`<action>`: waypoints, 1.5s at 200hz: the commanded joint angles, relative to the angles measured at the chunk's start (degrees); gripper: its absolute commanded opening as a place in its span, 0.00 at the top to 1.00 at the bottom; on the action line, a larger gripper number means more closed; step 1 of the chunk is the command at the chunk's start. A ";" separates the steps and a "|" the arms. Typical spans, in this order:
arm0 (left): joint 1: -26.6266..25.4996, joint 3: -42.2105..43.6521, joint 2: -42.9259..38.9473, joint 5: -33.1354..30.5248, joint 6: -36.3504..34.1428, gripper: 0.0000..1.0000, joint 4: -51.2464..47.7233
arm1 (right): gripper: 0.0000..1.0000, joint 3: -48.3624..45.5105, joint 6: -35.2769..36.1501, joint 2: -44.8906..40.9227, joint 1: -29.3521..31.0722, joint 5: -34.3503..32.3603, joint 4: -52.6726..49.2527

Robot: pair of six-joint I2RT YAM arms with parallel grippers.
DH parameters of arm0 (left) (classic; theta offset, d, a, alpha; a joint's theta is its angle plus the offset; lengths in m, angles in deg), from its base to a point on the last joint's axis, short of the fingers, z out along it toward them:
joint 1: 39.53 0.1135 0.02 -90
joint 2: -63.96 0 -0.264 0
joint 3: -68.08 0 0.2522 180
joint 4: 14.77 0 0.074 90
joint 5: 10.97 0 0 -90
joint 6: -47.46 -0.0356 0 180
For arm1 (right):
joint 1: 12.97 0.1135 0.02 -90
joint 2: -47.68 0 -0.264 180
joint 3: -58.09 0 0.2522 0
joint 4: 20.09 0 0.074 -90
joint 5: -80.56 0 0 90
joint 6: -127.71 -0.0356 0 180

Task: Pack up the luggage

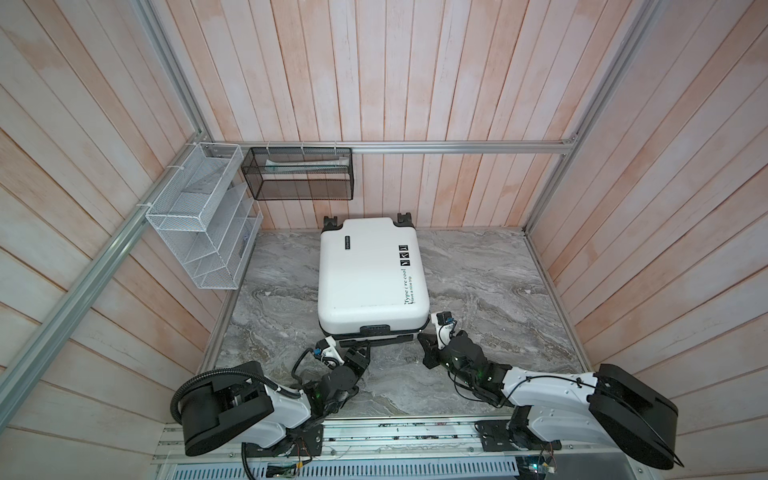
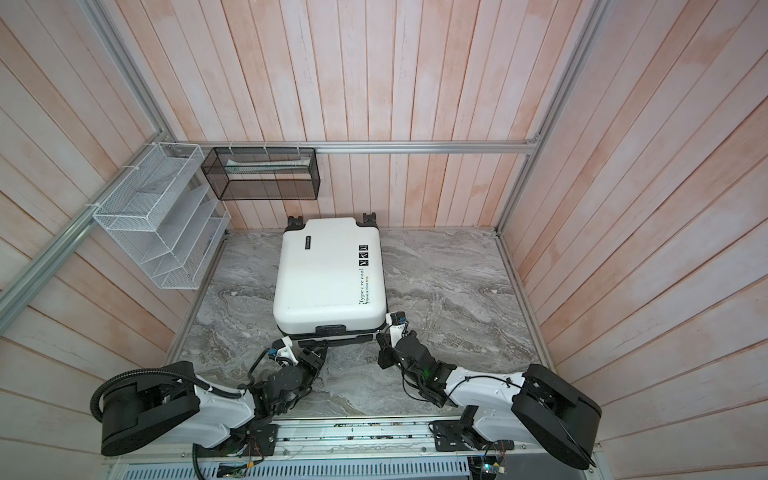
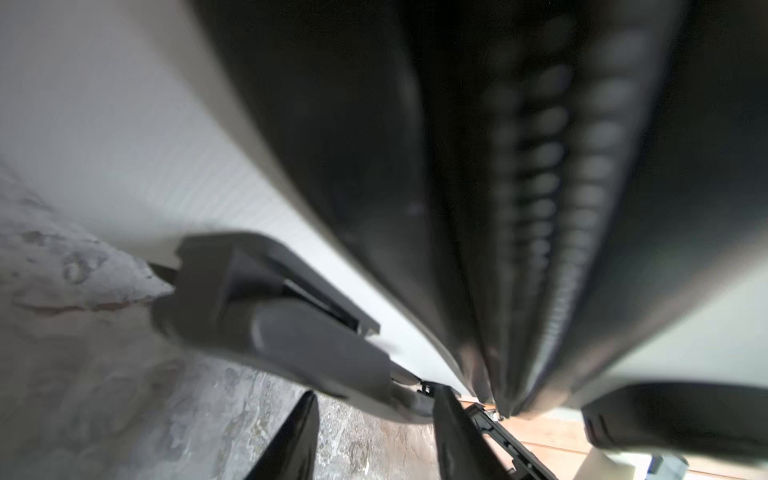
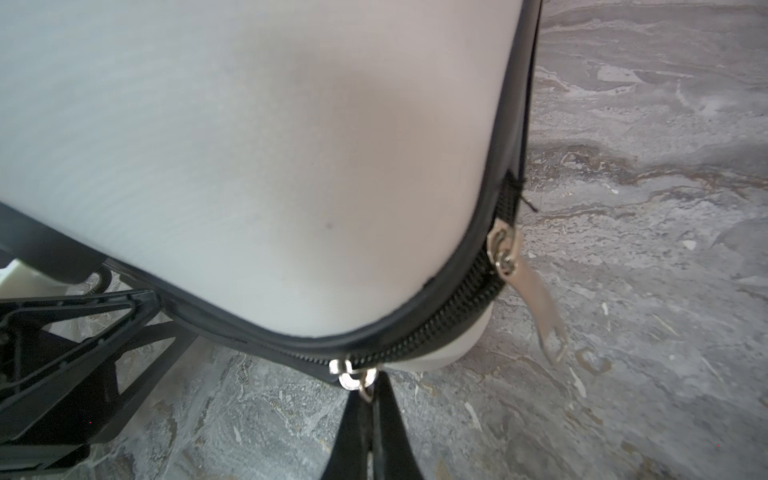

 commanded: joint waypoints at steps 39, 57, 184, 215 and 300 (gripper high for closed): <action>0.41 -1.19 0.71 -1.20 0.64 0.76 1.45 | 1.00 -1.06 -0.37 -1.48 -1.01 -3.13 -3.48; 0.41 -1.13 -0.40 -1.81 0.82 0.80 -0.19 | 1.00 -1.78 -0.93 -2.16 -1.05 -4.33 -3.61; 0.49 -1.23 -5.78 -0.48 -3.55 0.65 -5.13 | 1.00 -4.03 -0.94 -4.82 -4.89 -0.14 -3.40; 0.50 -1.71 -5.68 2.55 -5.52 0.51 -4.64 | 1.00 -1.35 2.41 -3.38 -2.61 1.68 -3.83; 0.47 -3.17 3.18 4.14 -4.92 0.46 5.53 | 1.00 2.09 4.24 0.03 1.16 1.34 -4.54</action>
